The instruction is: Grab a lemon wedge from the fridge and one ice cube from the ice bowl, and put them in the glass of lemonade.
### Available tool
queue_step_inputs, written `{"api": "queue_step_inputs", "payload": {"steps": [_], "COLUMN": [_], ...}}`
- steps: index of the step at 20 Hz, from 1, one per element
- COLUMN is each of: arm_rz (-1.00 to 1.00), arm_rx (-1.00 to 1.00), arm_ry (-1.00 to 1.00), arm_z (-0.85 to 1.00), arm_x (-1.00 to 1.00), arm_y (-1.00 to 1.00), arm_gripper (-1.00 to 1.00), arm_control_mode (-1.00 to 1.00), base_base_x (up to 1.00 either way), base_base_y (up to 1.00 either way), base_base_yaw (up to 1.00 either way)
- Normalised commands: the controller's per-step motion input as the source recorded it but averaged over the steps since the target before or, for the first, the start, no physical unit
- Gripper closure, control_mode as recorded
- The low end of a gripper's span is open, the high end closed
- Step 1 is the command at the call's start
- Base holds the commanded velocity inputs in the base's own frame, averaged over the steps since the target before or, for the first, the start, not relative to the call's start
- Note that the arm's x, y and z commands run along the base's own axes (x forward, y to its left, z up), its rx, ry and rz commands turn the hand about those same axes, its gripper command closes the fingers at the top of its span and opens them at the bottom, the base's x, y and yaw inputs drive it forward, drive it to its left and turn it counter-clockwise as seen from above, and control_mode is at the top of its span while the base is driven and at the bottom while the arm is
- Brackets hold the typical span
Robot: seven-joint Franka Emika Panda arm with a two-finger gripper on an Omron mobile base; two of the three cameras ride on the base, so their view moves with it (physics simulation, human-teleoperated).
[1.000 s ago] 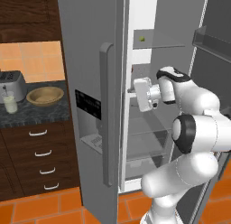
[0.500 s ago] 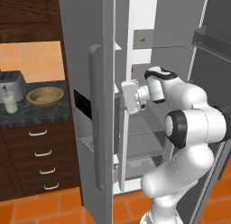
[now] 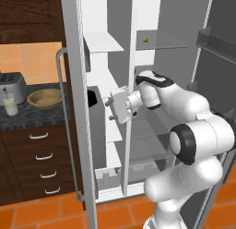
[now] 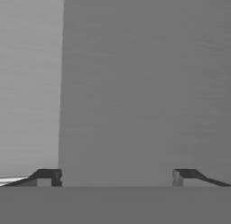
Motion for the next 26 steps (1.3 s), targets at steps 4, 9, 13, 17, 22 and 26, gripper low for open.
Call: {"api": "queue_step_inputs", "payload": {"steps": [4, 9, 13, 17, 22, 26], "arm_rz": [0.02, 0.01, 0.0, 0.0, -0.14, -0.26], "arm_rx": [0.0, 0.01, -0.23, -0.6, -0.58, -0.21], "arm_ry": [-0.02, -0.02, -0.17, -0.33, -0.21, -0.12], "arm_z": [0.66, 0.87, 0.47, 0.37, 0.73, 0.48], "arm_x": [-0.28, -0.55, -0.79, -0.8, -0.21, -0.64], "arm_y": [-0.22, -0.51, -0.56, -0.01, -0.04, -0.58], "arm_gripper": [-1.0, -1.0, -1.0, -1.0, -1.0, -1.0], "arm_control_mode": [-1.0, -1.0, -1.0, -1.0, -1.0, -1.0], "base_base_x": [0.0, 0.0, 0.0, 0.0, 0.0, 0.0], "base_base_y": [0.0, 0.0, 0.0, 0.0, 0.0, 0.0], "base_base_yaw": [0.0, 0.0, 0.0, 0.0, 0.0, 0.0]}}
